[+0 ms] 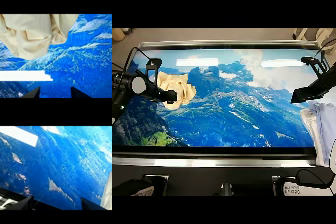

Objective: Fold the shirts.

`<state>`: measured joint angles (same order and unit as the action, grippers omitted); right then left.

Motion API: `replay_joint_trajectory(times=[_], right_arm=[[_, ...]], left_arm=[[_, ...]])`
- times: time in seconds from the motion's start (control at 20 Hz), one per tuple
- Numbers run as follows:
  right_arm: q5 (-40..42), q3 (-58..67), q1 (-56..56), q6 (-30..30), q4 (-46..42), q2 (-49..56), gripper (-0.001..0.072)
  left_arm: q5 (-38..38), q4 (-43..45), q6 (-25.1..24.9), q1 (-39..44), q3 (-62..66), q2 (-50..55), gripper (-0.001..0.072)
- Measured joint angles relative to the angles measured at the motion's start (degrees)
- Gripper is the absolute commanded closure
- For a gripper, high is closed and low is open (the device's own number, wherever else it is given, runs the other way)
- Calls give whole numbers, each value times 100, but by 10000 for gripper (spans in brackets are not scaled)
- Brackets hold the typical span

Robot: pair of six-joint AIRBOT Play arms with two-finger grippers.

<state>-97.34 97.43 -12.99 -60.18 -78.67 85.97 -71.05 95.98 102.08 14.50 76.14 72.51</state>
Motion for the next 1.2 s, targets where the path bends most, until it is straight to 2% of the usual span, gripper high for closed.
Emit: replay_joint_trajectory(times=[0.8, 0.95, 1.0, 1.05, 1.2], right_arm=[[9, 0, 0, -2, 0, 2, 100], [278, 0, 0, -44, 0, 0, 100], [426, 0, 0, -46, 0, 2, 100], [595, 0, 0, -48, 0, 0, 100], [1213, 0, 0, -70, 7, 2, 100]], left_arm=[[11, -2, 0, 0, 0, 0, 236], [201, -127, 0, 0, -2, 20, 227], [297, -210, 0, 2, -7, 35, 110], [448, -245, 0, 4, -7, 74, 68], [822, -328, 0, -256, 323, 452, 26]])
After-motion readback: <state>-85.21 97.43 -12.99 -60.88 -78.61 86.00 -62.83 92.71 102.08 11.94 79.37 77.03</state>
